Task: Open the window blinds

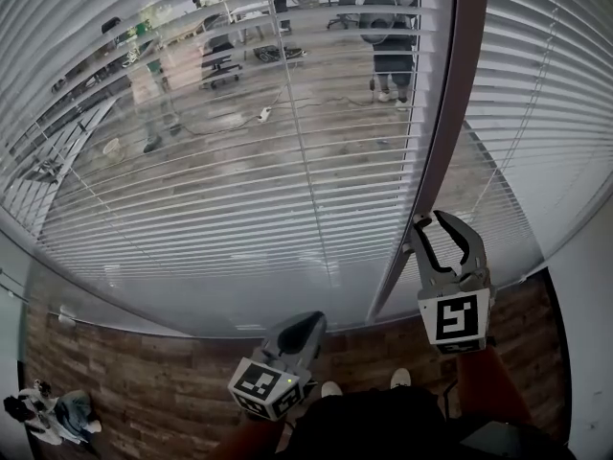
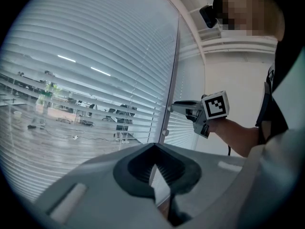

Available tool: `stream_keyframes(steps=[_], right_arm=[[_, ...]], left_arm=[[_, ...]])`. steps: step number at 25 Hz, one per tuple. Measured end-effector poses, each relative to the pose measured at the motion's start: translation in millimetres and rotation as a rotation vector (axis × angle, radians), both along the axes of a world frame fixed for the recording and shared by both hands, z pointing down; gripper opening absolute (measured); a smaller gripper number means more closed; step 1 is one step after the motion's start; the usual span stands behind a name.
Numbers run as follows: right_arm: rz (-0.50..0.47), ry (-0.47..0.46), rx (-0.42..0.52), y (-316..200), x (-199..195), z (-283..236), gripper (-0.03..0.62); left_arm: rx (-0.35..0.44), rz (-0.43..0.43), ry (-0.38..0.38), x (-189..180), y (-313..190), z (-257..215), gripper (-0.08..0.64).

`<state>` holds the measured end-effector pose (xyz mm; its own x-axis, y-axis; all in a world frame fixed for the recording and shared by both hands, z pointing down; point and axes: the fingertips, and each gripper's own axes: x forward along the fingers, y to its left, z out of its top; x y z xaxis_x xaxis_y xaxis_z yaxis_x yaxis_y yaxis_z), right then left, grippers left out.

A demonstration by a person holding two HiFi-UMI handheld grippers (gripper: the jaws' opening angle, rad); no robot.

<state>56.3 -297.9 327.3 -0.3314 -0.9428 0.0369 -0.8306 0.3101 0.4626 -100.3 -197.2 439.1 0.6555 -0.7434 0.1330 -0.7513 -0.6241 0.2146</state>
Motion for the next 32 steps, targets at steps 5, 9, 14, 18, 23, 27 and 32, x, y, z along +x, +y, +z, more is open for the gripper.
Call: stream_keyframes(steps=[5, 9, 14, 18, 23, 27, 32], right_arm=[[-0.027, -0.309, -0.094, -5, 15, 3, 0.156], [-0.057, -0.469, -0.153, -8, 17, 7, 0.159], [-0.060, -0.459, -0.141, -6, 12, 8, 0.176], [-0.041, -0.428, -0.149, -11, 9, 14, 0.178], [-0.016, -0.378, -0.153, -16, 10, 19, 0.156], [-0.009, -0.294, -0.138, -17, 9, 18, 0.155], [0.001, -0.162, -0.110, -15, 7, 19, 0.153]], left_arm=[[-0.006, -0.001, 0.005, 0, -1, -1, 0.001], [0.001, -0.002, 0.000, 0, -1, -1, 0.002], [0.002, -0.001, 0.009, 2, -1, -2, 0.002], [0.000, 0.002, 0.008, 1, 0, 0, 0.002], [-0.004, -0.006, 0.011, -1, 1, 0, 0.002], [0.004, -0.012, 0.017, -1, -1, -1, 0.001], [0.000, -0.002, 0.013, 1, 1, -1, 0.001]])
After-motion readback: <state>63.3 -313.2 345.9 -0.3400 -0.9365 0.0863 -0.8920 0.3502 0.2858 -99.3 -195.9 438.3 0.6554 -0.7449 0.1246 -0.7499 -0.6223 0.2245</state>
